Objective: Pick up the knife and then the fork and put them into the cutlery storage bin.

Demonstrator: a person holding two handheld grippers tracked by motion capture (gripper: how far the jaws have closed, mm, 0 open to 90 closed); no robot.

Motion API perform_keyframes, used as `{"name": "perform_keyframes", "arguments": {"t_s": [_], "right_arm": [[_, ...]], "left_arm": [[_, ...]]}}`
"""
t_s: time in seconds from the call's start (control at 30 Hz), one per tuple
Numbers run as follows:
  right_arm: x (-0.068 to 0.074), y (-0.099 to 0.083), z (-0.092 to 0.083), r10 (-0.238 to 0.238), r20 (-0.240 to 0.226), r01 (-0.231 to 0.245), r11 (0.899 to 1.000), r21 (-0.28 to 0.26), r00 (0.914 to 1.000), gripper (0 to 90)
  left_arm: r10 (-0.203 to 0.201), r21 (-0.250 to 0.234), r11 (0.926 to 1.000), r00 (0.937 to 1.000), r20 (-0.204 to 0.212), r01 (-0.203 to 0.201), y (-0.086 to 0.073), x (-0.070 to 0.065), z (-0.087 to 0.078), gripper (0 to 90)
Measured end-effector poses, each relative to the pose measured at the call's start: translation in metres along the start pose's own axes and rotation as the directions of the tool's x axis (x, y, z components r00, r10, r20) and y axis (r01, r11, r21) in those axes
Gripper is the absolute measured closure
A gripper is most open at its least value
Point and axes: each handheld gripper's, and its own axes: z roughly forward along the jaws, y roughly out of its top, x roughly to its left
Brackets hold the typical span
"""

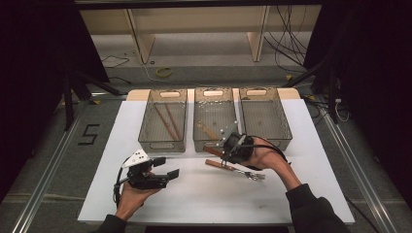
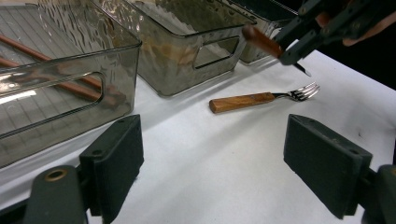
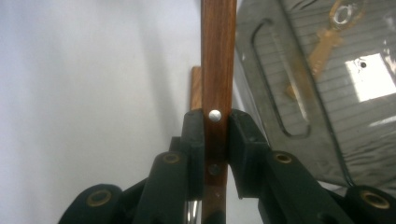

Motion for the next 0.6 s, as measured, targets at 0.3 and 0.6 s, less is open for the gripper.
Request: {"name": "perform_keyframes", "arguments": {"t_s": [0.3, 0.6], "right_arm": [[-0.024, -0.003, -0.024, 0.204, -0.009, -0.203, 0.972, -0.119, 0.9790, 77.8], [-0.047, -0.004, -0.050, 0.307, 0.021, -0.296, 0.933, -0.205, 0.9515, 77.8]], "left_arm": [[0.003, 0.000, 1.0000, 1.0000, -0.001, -0.003, 0.000, 0.001, 0.000, 19.4], [0.004, -0.001, 1.0000, 1.0000, -0.002, -0.004, 0.000, 0.001, -0.001, 19.3]]}}
